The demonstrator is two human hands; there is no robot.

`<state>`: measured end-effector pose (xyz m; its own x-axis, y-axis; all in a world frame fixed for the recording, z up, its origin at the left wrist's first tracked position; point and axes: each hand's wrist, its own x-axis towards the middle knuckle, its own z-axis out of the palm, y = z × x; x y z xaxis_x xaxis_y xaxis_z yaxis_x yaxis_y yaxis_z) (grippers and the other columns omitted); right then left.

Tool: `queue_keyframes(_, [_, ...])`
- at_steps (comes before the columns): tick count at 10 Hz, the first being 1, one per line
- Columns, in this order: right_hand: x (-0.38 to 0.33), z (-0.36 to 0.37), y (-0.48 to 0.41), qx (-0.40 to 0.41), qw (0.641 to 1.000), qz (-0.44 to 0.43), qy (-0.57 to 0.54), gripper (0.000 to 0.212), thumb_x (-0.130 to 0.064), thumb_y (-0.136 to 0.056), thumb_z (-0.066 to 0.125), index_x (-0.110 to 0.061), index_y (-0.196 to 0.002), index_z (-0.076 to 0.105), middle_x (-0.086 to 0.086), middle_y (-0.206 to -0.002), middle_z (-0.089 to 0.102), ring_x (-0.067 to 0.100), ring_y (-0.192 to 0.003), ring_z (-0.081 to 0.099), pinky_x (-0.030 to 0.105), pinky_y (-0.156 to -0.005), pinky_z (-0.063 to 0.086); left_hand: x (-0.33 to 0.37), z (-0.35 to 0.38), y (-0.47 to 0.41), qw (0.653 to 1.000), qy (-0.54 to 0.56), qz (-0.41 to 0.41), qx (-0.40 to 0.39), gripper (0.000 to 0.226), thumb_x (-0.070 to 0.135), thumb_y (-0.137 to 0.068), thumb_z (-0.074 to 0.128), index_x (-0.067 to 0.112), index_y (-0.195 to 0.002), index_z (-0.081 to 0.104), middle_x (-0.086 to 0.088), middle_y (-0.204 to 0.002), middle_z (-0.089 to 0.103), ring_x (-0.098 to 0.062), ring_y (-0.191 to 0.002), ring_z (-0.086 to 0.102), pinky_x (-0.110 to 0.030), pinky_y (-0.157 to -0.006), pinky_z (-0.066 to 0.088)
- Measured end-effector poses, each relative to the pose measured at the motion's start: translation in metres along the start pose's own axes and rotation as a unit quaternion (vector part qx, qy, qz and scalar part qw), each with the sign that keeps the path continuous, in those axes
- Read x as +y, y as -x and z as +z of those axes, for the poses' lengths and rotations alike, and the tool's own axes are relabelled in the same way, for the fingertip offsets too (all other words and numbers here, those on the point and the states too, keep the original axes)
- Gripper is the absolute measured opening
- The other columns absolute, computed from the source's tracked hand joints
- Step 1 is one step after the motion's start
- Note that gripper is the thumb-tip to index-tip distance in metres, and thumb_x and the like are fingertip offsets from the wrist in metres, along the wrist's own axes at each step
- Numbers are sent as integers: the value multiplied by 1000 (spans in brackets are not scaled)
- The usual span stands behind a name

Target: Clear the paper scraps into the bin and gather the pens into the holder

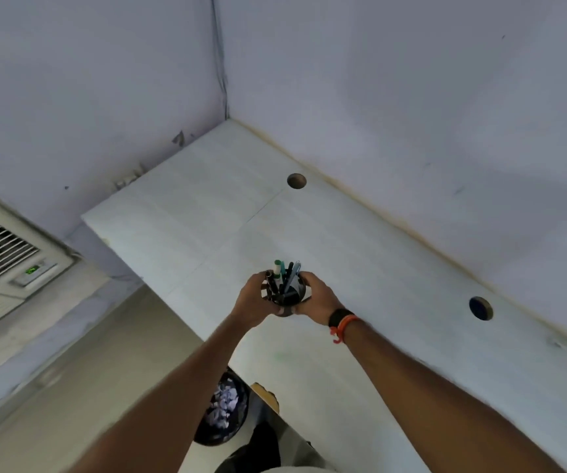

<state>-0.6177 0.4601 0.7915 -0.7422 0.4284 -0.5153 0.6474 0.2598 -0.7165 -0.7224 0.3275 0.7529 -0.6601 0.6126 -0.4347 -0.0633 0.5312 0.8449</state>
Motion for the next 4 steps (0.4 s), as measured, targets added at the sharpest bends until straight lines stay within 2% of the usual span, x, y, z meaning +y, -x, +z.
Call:
queue_keyframes(1, [-6,-4,-19,6,1000,21,-18,77,-3,-73,75,-12,-140,39,6,-139,51,23,-129,46,31,-104,40,1,-2,-28,1000,-9,8,-10,91,1,-52,87,14,-133,49,-2,-127,52,-23,-114,56,-45,-92,54])
queue_keyframes(3, [-6,-7,-32,26,997,49,-54,70,1,-78,66,-12,-141,38,5,-145,46,24,-134,42,35,-108,39,2,0,-57,1000,16,0,-27,88,-3,-57,83,16,-135,48,-3,-129,53,-23,-118,55,-35,-92,52])
queue_keyframes(4, [-3,-7,-36,37,995,54,-76,70,-1,-78,66,-13,-141,39,6,-146,45,25,-134,42,42,-109,41,-4,2,-63,997,57,4,-42,95,3,-51,80,18,-137,44,-2,-130,50,-26,-119,54,-45,-92,54])
